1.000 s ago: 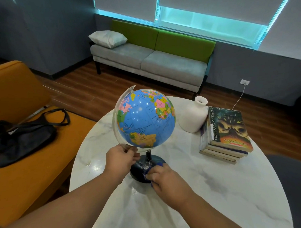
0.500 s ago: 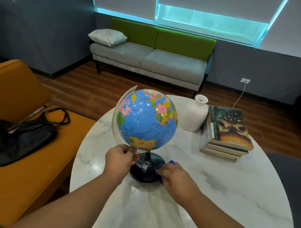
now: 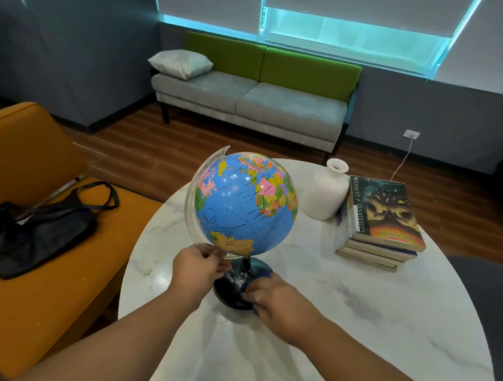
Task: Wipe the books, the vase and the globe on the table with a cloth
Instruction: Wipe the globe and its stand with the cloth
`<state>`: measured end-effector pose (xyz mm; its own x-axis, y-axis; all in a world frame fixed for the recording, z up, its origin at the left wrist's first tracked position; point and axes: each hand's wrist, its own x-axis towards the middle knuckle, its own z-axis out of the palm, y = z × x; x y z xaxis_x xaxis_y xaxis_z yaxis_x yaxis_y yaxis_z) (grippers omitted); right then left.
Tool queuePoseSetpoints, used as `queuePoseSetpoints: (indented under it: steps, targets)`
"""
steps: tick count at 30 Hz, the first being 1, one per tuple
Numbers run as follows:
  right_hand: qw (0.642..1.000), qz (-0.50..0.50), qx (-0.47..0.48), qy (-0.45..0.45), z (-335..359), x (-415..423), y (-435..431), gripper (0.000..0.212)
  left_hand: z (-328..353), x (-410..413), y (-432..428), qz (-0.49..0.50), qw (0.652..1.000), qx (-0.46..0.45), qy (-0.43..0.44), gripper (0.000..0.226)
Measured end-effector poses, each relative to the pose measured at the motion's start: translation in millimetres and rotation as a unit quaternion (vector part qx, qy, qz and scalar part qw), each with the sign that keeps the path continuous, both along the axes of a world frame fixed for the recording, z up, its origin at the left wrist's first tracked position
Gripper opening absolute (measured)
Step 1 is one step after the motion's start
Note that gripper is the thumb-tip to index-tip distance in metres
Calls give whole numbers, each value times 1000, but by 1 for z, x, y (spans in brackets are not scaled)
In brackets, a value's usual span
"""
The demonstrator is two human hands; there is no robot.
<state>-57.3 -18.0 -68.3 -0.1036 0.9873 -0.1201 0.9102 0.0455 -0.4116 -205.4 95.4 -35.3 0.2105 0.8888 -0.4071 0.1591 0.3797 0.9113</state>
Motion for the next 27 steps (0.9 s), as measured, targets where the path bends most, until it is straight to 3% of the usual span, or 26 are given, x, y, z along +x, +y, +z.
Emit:
queuePoseSetpoints:
  steps: [4,6,8,13,16,18,21,23,27]
  targets:
    - [992,-120,-24,26,-2,20,10,38,0,-1,-3,-8,1000,1,22,6]
    - [976,-214,8,43,3,28,16,32,-1,0,-4,-6,1000,2,15,8]
    - [968,-245,37,41,3,32,20,30,0,0,-4,-3,1000,-1,2,10]
    - [983,-175,-52,21,-3,12,20,33,1,0,-4,11,1000,-6,-6,8]
    - [994,-92,-52,26,1,3,9,44,0,-1,-3,0,1000,6,9,8]
    - [992,-115,-41,28,3,10,7,47,1,0,-4,-7,1000,7,11,9]
    - [983,-176,-54,11,7,20,13,31,3,1,-5,0,1000,-5,-2,9]
    - [986,-164,-35,-3,6,14,15,33,4,0,-4,10,1000,-11,-8,8]
    - [999,-44,2,11,4,-9,3,36,3,-2,-5,8,1000,-6,-7,7]
